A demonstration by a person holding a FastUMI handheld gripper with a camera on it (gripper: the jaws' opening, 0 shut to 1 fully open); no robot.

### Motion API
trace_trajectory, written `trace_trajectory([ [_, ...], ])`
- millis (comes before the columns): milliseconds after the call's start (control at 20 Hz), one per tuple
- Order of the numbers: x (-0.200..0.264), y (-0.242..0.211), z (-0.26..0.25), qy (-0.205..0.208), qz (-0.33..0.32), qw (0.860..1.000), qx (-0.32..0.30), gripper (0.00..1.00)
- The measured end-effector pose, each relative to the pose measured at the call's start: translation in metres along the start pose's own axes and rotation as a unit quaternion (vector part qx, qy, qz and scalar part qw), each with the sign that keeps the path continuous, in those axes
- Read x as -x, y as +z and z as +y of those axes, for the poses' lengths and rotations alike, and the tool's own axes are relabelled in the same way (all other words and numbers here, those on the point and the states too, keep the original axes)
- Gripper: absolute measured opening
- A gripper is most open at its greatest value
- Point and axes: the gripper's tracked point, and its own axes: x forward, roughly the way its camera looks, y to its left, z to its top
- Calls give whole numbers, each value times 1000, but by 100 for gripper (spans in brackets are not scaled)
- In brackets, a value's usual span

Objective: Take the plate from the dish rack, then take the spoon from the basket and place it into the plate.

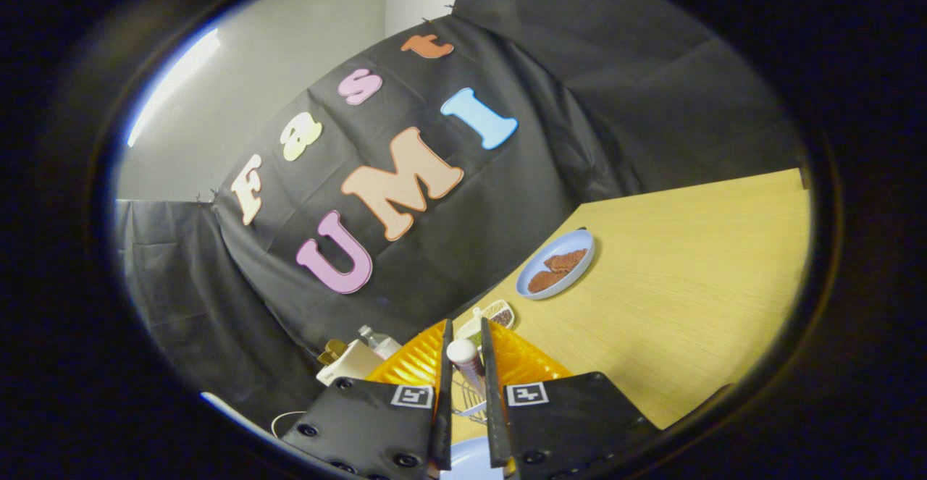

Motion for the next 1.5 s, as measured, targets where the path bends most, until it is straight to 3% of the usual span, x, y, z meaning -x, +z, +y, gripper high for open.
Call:
trace_trajectory([
  [600,54,17,45,52,-32,997,37,24],
  [850,78,-17,49,89,23,995,-25,22],
  [1200,80,-72,17,69,88,993,-48,20],
  [1500,69,-73,1,43,82,994,-60,19],
])
